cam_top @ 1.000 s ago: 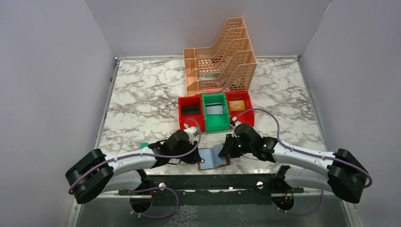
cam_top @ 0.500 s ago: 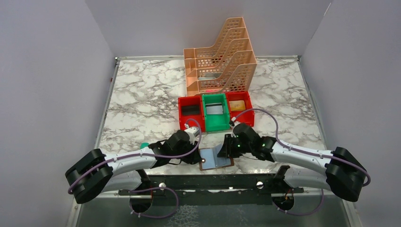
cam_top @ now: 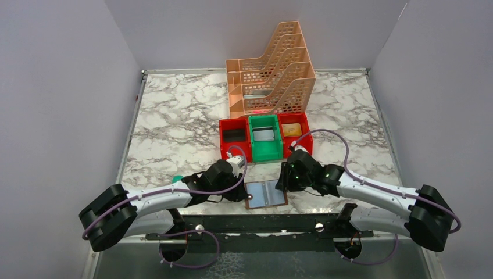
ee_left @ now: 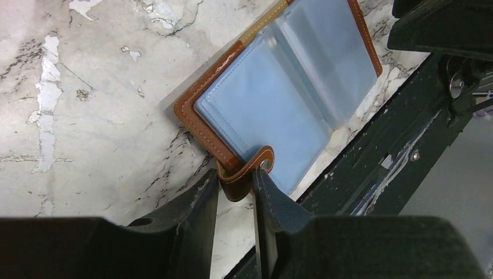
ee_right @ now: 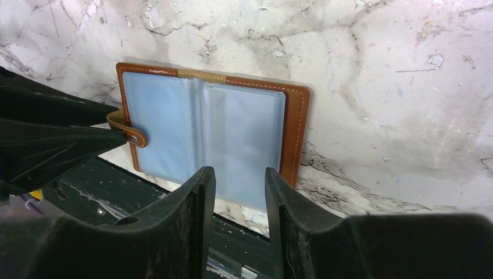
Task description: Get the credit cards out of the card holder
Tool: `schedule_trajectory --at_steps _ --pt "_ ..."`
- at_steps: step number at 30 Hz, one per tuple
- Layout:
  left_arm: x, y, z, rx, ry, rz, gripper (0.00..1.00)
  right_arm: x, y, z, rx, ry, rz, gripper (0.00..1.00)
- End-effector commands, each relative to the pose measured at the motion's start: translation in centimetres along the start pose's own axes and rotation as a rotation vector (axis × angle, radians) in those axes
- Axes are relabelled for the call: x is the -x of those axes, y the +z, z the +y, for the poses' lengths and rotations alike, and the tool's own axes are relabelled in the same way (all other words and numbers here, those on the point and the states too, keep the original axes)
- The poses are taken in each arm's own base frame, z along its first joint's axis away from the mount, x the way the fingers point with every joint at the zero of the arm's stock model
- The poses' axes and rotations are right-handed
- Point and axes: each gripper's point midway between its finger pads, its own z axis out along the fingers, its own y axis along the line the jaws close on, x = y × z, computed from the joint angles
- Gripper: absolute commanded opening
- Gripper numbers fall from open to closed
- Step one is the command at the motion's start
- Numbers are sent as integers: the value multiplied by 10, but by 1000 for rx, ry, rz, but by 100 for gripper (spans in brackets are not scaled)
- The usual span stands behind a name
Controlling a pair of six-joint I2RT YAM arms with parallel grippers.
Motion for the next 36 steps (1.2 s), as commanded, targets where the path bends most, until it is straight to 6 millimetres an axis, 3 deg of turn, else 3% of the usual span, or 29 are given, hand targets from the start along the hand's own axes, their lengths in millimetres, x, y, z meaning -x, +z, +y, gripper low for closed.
schedule_trajectory --at_steps 1,4,10,15,21,27,36 --pt "14 -3 -10 -17 10 -36 31 0 1 3 11 -15 -2 42" --pt "13 -2 -10 -18 8 -31 31 -7 9 7 44 -12 25 42" --pt "11 -2 -9 -18 7 -29 31 -17 23 -7 -26 -4 68 42" --pt "10 -1 -9 -18 6 -23 31 -26 30 -7 -9 -5 99 40" --pt "9 0 -9 -22 8 -17 31 -18 25 6 46 -15 78 24" --pt "10 -1 -9 -21 11 -21 30 -10 15 -5 -38 -31 55 30" --pt "11 1 -10 -22 15 -18 30 -14 19 5 -1 -53 82 30"
